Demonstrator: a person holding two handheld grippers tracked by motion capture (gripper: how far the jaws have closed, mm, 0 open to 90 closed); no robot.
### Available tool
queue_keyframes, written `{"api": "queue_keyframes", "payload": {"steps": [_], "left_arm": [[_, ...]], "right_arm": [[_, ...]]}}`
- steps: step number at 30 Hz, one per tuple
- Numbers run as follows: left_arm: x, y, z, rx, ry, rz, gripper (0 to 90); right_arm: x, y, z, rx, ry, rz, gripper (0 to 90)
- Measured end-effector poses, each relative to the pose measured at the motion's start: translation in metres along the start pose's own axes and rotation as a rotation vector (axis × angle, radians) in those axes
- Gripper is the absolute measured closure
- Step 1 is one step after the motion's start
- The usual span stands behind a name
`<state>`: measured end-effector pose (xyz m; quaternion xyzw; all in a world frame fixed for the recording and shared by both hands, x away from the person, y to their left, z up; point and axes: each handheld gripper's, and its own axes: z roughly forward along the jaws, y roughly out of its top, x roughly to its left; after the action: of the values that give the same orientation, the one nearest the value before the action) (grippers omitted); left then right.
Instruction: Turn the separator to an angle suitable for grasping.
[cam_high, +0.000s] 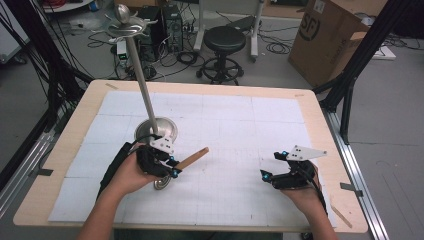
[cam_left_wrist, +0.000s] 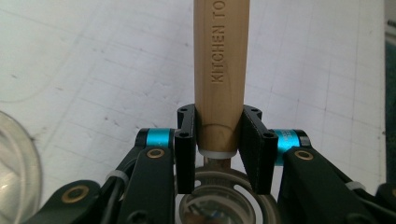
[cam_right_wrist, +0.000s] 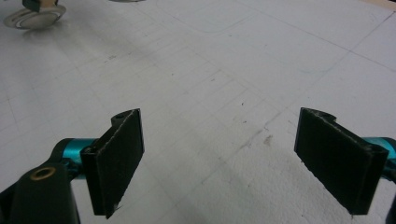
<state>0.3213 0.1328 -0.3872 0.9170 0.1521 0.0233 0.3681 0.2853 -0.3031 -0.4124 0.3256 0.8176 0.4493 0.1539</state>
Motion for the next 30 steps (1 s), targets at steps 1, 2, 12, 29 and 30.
{"api": "queue_keyframes", "payload": {"steps": [1,2,12,29,30], "left_arm": [[0.001,-0.001,-0.004,-0.023,0.002,-0.001,69.1],[0.002,-0.002,-0.013,-0.071,0.015,-0.012,69.1],[0.004,-0.011,-0.044,-0.262,0.041,-0.043,69.1],[0.005,-0.016,-0.062,-0.361,0.043,-0.041,69.1],[0.005,-0.017,-0.063,-0.362,0.048,-0.039,69.1]], "right_arm": [[0.000,0.000,0.000,0.005,0.001,-0.003,14.9],[0.000,0.000,0.001,0.005,0.001,-0.003,14.9],[0.000,-0.001,0.001,0.008,0.002,-0.003,14.9],[-0.002,-0.001,0.000,-0.001,-0.009,0.011,14.9],[-0.002,-0.001,0.001,-0.001,-0.007,0.014,14.9]]}}
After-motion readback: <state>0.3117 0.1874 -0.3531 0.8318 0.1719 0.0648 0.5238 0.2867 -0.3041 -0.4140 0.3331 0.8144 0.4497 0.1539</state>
